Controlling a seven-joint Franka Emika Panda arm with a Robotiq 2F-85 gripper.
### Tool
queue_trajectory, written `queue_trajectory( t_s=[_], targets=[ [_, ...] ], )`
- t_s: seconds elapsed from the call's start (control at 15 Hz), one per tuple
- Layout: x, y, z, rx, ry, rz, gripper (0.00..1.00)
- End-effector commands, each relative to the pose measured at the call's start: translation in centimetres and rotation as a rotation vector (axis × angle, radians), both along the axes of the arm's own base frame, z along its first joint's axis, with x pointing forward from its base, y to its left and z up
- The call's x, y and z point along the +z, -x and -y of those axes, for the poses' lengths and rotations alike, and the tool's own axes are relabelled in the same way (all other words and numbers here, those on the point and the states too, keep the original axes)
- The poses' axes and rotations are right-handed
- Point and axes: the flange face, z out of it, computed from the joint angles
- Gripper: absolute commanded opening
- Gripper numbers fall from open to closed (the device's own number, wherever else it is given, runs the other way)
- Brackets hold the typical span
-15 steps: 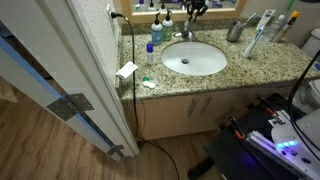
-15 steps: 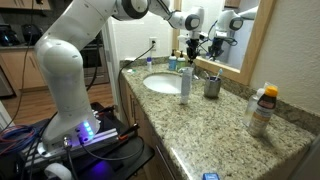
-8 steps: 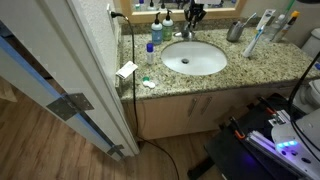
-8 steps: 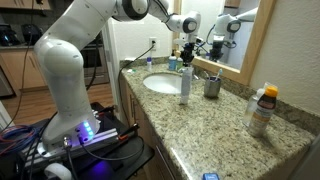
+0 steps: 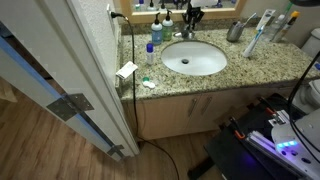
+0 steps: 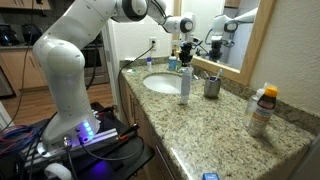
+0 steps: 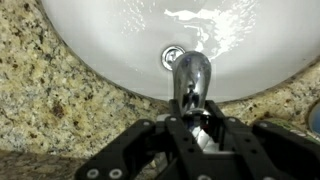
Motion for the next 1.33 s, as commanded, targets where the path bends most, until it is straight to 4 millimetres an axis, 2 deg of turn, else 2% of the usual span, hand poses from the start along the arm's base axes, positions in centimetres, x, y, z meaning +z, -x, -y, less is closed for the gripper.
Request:
queue_trajectory(
  t_s=[0.0,0.13,0.2,0.27,0.33,0.47,0.67,1.0,1.07,1.2,1.27],
  targets=[
    [-2.8,1.9,-2.3,0.054,0.046,-0.142,0.07],
    [-2.1,2.2,-2.4,0.076,0.059,-0.149,0.07],
    [-1.1,2.5,-2.3,0.092,0.067,-0.145,0.55],
    [0.4,3.0,-2.0,0.108,0.074,-0.122,0.57],
    [1.0,4.0,-1.8,0.121,0.08,-0.142,0.62],
    [3.1,5.6,-1.5,0.132,0.097,-0.125,0.76],
    [7.5,8.1,-0.3,0.162,0.109,-0.076,0.98],
    [15.4,13.3,3.1,0.137,0.117,0.08,1.0],
    [14.1,10.0,1.9,0.125,0.117,0.033,1.0],
    [16.0,11.1,2.5,0.115,0.117,0.055,1.0],
    [15.7,10.9,2.3,0.117,0.116,0.053,1.0]
  ],
)
